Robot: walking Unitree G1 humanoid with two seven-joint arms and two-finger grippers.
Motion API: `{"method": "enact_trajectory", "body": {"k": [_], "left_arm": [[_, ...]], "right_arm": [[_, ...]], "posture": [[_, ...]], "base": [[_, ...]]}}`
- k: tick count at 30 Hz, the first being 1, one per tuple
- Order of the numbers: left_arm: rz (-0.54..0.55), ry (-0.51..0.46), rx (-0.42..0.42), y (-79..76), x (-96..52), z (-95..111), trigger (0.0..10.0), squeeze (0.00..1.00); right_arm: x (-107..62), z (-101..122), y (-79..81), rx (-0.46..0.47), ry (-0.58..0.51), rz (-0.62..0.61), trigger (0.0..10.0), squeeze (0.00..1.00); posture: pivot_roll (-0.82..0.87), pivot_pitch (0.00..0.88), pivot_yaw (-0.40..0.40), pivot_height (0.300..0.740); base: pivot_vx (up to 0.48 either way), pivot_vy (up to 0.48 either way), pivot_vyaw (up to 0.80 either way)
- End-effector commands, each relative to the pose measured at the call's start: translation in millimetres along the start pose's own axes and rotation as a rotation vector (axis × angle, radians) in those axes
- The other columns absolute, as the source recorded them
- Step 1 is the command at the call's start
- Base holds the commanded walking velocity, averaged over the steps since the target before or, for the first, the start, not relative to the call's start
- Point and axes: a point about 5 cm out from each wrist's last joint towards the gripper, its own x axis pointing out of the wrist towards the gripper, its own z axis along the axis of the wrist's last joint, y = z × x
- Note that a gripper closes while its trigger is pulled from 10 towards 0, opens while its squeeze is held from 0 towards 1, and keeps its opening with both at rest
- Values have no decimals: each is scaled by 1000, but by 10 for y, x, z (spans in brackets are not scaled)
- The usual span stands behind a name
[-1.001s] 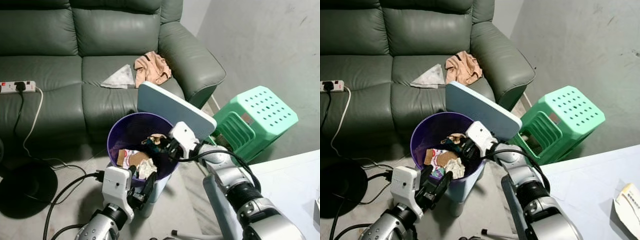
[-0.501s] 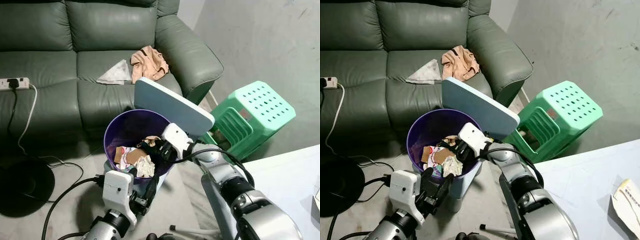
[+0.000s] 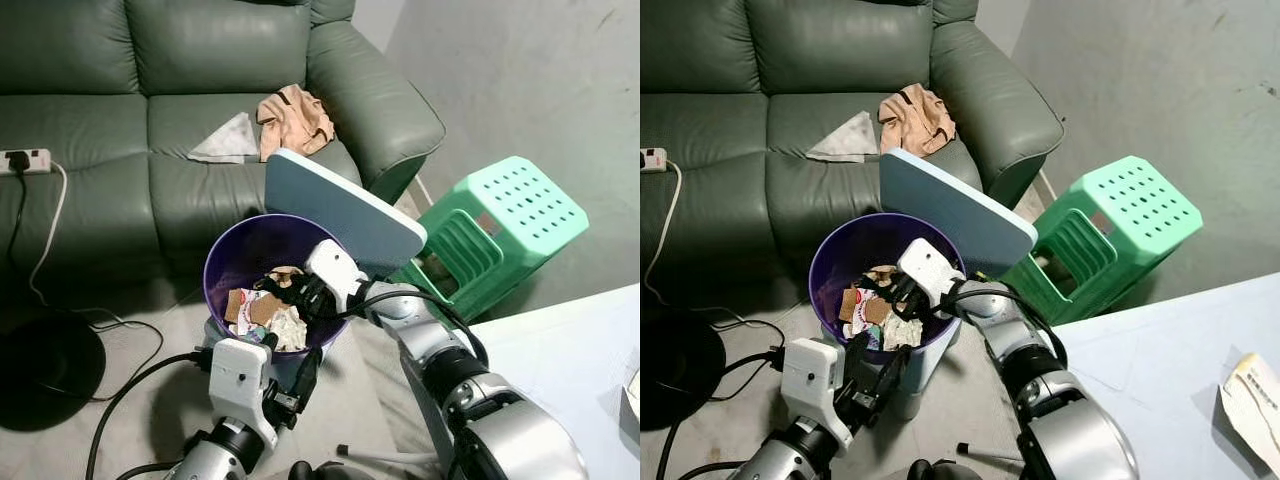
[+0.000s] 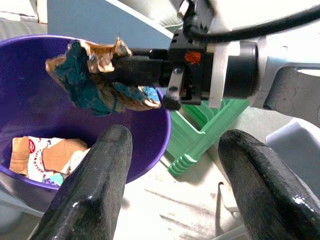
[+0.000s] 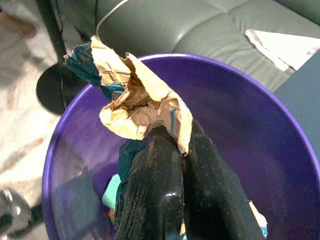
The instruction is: Picking trash to rubbish bin
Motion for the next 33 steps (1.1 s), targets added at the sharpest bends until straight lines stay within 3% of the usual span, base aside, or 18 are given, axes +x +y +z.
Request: {"method": "enact_trajectory", "body": {"k": [1,33], "left_arm": [[-17,4,-10,-70,-13,6,10000,0],[-12,3,-27,-81,-18,4,10000,0]], "right_arm": [[-21,-36,-34,42,14,-11,10000,1000],[62,100,-33,125,-45,1,10000,1000]], "posture": [[233,241,-247,740],[242,243,-252,740]], "base": [[0,0,0],[0,0,0]]}}
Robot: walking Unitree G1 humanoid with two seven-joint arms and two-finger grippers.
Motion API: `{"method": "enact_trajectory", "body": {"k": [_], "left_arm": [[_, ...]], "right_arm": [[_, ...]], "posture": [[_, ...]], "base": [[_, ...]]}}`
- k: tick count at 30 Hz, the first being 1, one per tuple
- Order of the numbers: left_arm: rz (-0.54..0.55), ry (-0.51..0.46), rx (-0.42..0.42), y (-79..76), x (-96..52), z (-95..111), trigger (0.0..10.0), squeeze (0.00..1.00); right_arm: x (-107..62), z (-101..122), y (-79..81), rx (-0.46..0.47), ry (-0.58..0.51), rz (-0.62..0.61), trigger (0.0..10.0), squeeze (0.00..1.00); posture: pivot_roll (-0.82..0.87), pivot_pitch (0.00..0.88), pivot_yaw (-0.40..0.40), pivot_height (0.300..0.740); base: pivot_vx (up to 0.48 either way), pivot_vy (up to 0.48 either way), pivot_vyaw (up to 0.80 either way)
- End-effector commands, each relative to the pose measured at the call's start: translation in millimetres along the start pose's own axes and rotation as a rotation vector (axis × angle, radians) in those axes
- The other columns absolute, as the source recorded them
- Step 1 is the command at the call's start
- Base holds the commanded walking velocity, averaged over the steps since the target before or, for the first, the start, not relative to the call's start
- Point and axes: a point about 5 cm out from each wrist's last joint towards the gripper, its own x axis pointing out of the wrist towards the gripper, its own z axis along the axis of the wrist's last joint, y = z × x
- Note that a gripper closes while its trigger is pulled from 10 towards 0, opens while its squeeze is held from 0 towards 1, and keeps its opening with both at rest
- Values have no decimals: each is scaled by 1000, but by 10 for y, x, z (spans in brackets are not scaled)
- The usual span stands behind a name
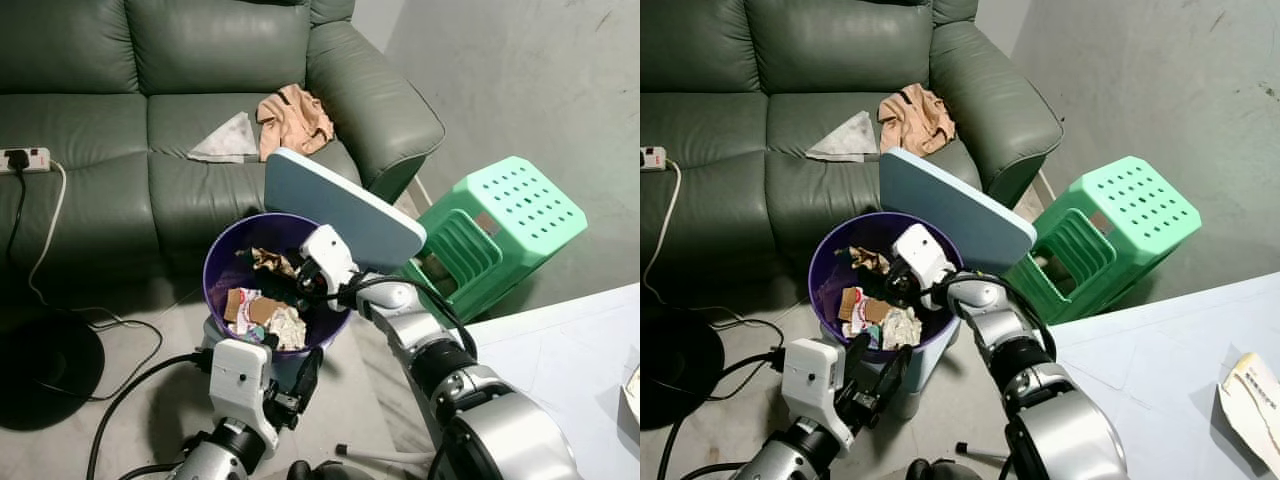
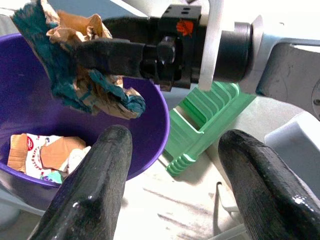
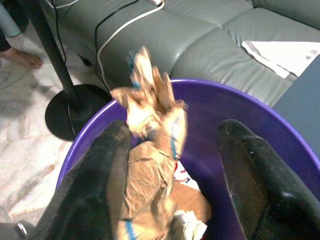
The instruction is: Picking trash to rubbish bin
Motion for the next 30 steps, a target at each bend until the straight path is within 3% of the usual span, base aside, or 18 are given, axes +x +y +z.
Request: {"method": "enact_trajectory", "body": {"k": [1,27,28,29,30], "left_arm": [[-15,2,-17,-71,-15,7,10000,0],[-16,-4,-16,-58,4,15,10000,0],[-14,-5,-15,-52,5,17,10000,0],[-14,-5,-15,-50,5,17,10000,0],[-13,-6,-14,-49,7,17,10000,0]], "right_arm": [[-32,-51,-18,32,13,2,10000,1000],[-29,-15,-44,44,12,17,10000,1000],[-27,-1,-44,46,7,26,10000,737],[-26,3,-44,52,4,29,10000,737],[-26,11,-50,51,0,27,10000,0]], "posture": [[242,244,-252,740],[243,240,-256,740],[243,239,-255,740],[243,239,-255,740],[244,236,-255,740]], "base": [[0,0,0],[0,0,0],[0,0,0],[0,0,0],[0,0,0]]}}
